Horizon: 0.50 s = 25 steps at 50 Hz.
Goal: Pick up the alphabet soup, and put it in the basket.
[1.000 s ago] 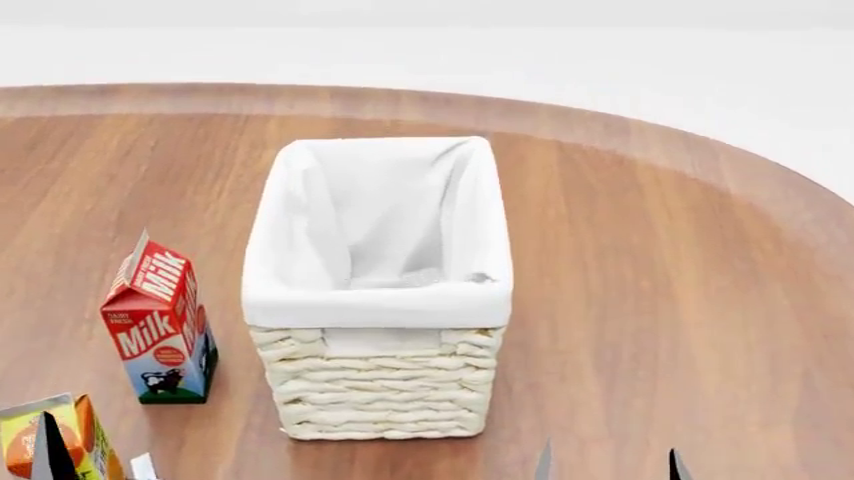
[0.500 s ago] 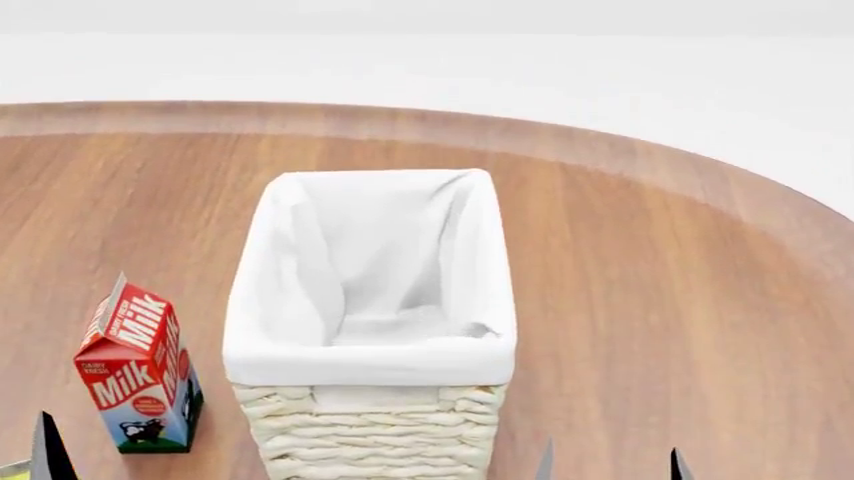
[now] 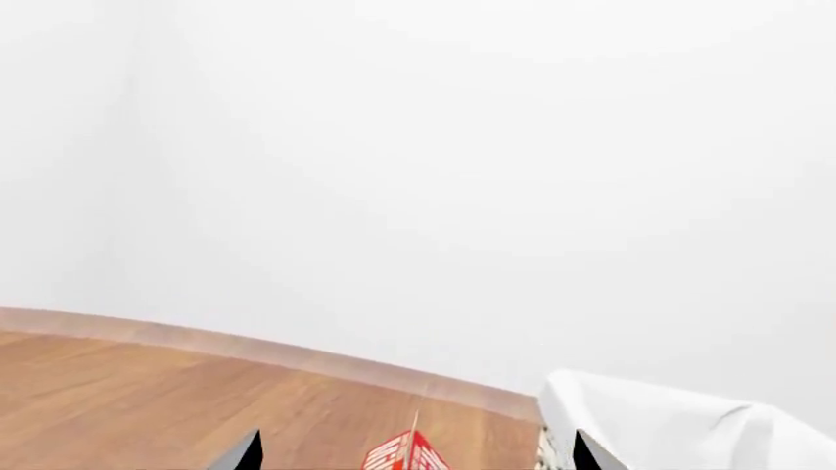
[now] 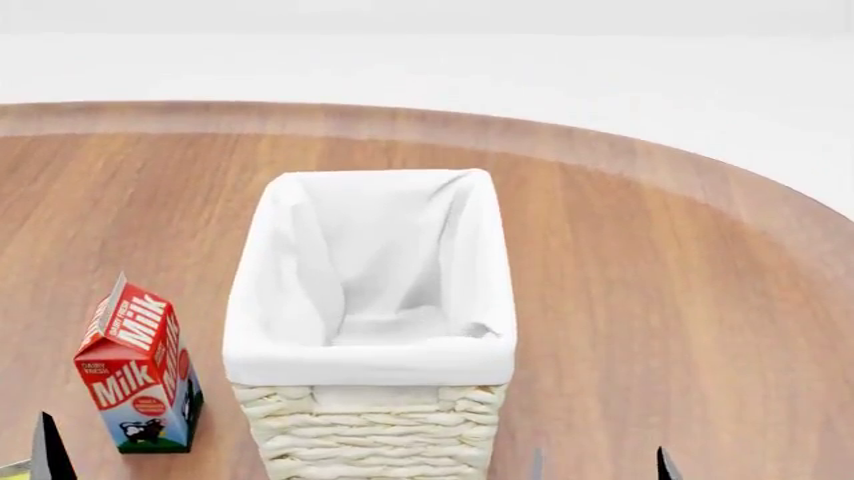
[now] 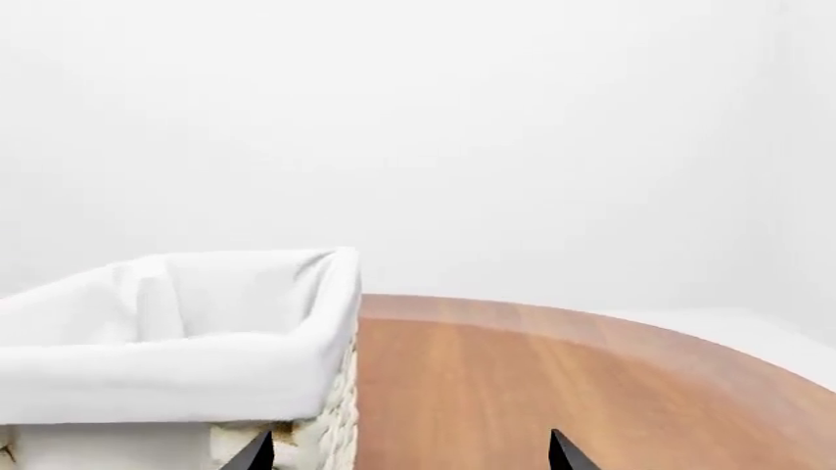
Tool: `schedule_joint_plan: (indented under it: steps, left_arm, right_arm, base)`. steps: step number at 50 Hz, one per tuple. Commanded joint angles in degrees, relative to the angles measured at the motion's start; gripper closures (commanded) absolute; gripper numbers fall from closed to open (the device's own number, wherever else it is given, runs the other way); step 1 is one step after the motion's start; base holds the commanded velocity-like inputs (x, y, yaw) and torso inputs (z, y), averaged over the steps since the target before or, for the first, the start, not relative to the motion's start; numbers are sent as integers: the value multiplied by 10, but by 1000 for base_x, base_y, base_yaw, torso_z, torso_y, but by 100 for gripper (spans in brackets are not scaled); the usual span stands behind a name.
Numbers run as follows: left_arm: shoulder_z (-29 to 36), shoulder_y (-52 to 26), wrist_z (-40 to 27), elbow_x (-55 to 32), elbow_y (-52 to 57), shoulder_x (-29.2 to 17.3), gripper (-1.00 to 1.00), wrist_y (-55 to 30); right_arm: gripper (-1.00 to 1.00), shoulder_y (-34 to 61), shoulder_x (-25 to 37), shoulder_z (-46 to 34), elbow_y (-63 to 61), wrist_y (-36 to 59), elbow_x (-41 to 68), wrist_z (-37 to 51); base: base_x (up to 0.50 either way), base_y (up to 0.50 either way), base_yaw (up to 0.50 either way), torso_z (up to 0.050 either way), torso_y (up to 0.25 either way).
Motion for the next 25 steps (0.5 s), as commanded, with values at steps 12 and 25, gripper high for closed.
schedule_joint_plan:
  steps: [12,25]
  left_arm:
    - [5,-5,-7,3,-4,-4,-100,-7]
    - [6,-7,-9,2,-9,-7,-100,-6]
  right_arm:
    - [-100,14,76,-66,23,26,84,-184]
    - [-100,2,108,-115,4,27,116,-286]
  base:
    - [0,0,0,0,0]
    - [0,0,0,0,0]
